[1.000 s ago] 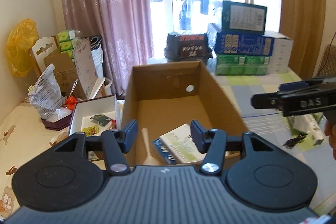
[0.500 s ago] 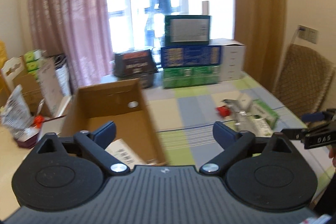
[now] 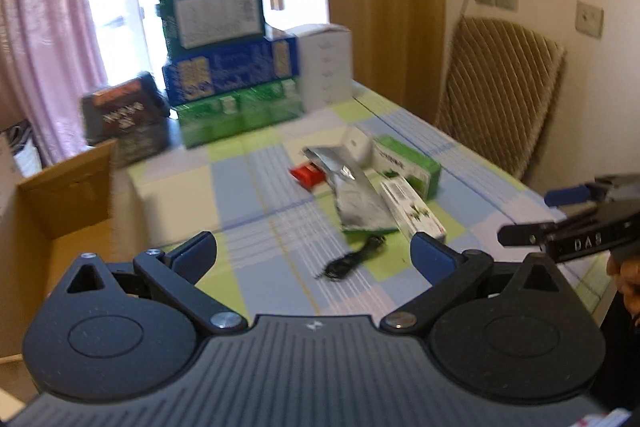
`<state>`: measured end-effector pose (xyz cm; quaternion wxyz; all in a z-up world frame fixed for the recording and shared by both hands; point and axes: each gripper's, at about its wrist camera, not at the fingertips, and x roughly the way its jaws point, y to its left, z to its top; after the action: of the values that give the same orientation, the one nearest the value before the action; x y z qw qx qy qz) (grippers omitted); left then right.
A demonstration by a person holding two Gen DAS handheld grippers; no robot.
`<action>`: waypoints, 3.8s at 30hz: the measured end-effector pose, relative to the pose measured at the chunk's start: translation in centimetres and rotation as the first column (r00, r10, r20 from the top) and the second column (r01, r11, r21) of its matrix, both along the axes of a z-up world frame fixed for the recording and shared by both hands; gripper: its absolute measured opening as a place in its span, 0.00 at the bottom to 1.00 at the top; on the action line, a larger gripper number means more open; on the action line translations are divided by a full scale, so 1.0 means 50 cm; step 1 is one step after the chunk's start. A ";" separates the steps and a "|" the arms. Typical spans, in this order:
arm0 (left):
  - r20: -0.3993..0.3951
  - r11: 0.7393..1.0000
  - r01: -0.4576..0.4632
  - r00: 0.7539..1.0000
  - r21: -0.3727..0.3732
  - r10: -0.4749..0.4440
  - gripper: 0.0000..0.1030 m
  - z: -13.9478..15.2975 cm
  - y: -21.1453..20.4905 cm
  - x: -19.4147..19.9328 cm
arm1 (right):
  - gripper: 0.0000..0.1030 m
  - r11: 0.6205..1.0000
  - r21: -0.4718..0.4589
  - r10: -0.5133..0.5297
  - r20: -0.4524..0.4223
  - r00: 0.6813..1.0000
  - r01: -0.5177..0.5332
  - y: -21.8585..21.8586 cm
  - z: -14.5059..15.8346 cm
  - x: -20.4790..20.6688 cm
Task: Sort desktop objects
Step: 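Move both tools back over the remaining items on the table, then grasp the black cable with the left tool while the right tool grasps the green-printed white box, then carry the cable and white box to the cardboard box and open both tools inside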
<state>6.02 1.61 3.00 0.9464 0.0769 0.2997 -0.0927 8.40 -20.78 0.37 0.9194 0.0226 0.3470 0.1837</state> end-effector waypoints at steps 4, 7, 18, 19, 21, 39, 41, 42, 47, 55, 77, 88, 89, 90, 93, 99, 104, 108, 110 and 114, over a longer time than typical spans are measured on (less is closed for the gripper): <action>-0.055 0.999 0.047 0.997 0.021 -0.046 0.97 -0.057 -0.015 0.042 | 0.98 1.000 -0.006 -0.003 -0.018 1.000 0.003 0.003 -0.027 0.028; -0.091 0.996 0.066 0.994 0.057 -0.061 0.91 -0.101 -0.019 0.080 | 0.97 1.000 -0.015 0.007 -0.031 0.999 -0.007 0.015 -0.044 0.052; -0.141 0.984 0.148 0.981 0.095 -0.134 0.70 -0.215 -0.020 0.182 | 0.77 0.997 -0.052 0.056 -0.069 0.996 -0.060 0.075 -0.097 0.144; -0.141 0.982 0.165 0.978 0.096 -0.151 0.67 -0.220 -0.023 0.189 | 0.75 0.997 -0.051 0.058 -0.072 0.996 -0.062 0.079 -0.100 0.152; -0.138 0.976 0.197 0.973 0.098 -0.182 0.64 -0.233 -0.028 0.204 | 0.73 0.996 -0.048 0.066 -0.081 0.995 -0.070 0.087 -0.107 0.164; -0.232 0.981 0.194 0.955 0.031 -0.182 0.23 -0.256 -0.050 0.221 | 0.40 0.996 -0.060 0.062 -0.132 0.989 -0.070 0.112 -0.148 0.209; -0.251 0.985 0.173 0.954 0.012 -0.164 0.22 -0.252 -0.052 0.205 | 0.38 0.996 -0.067 0.055 -0.132 0.990 -0.065 0.107 -0.145 0.202; -0.257 0.986 0.165 0.953 0.008 -0.158 0.22 -0.250 -0.054 0.198 | 0.38 0.996 -0.068 0.054 -0.135 0.989 -0.064 0.103 -0.144 0.196; -0.278 0.994 0.111 0.954 -0.020 -0.112 0.22 -0.245 -0.060 0.144 | 0.37 0.994 -0.082 0.062 -0.153 0.986 -0.075 0.086 -0.136 0.156; -0.247 0.991 0.133 0.960 -0.020 -0.134 0.22 -0.245 -0.072 0.092 | 0.38 0.992 -0.089 0.071 -0.162 0.984 -0.086 0.062 -0.135 0.092; -0.233 0.992 0.117 0.964 -0.052 -0.126 0.10 -0.260 -0.087 0.144 | 0.55 0.991 -0.113 0.059 -0.141 0.988 -0.075 0.072 -0.147 0.114; -0.221 0.995 0.099 0.970 -0.026 -0.102 0.10 -0.259 -0.082 0.132 | 0.55 0.990 -0.109 0.069 -0.142 0.988 -0.085 0.080 -0.149 0.115; -0.217 0.995 0.098 0.971 -0.027 -0.101 0.10 -0.257 -0.081 0.131 | 0.55 0.990 -0.108 0.071 -0.141 0.987 -0.087 0.081 -0.149 0.116; -0.214 0.995 0.096 0.972 -0.027 -0.099 0.10 -0.256 -0.081 0.131 | 0.55 0.990 -0.107 0.074 -0.140 0.987 -0.089 0.083 -0.150 0.116; -0.208 0.996 0.084 0.974 -0.027 -0.087 0.10 -0.250 -0.077 0.132 | 0.55 0.988 -0.111 0.087 -0.133 0.987 -0.102 0.092 -0.152 0.121; -0.211 0.997 0.067 0.975 -0.033 -0.073 0.10 -0.247 -0.070 0.134 | 0.55 0.989 -0.114 0.075 -0.125 0.989 -0.089 0.098 -0.156 0.144; -0.216 0.997 0.067 0.974 -0.036 -0.074 0.10 -0.248 -0.068 0.134 | 0.43 0.988 -0.132 0.062 -0.112 0.992 -0.076 0.103 -0.158 0.152; -0.209 0.997 0.065 0.975 -0.037 -0.071 0.10 -0.244 -0.067 0.134 | 0.35 0.985 -0.152 0.060 -0.103 0.993 -0.075 0.107 -0.156 0.148; -0.203 0.997 0.061 0.977 -0.039 -0.068 0.10 -0.239 -0.066 0.133 | 0.34 0.986 -0.150 0.066 -0.069 0.995 -0.075 0.110 -0.147 0.137; -0.191 0.997 0.053 0.980 -0.051 -0.062 0.10 -0.226 -0.061 0.127 | 0.34 0.990 -0.119 0.079 -0.020 0.997 -0.081 0.111 -0.119 0.116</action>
<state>12.34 -1.43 -8.32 0.9114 0.0546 0.3853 -0.1339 14.18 -15.25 -5.56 0.9082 -0.0451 0.3652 0.1991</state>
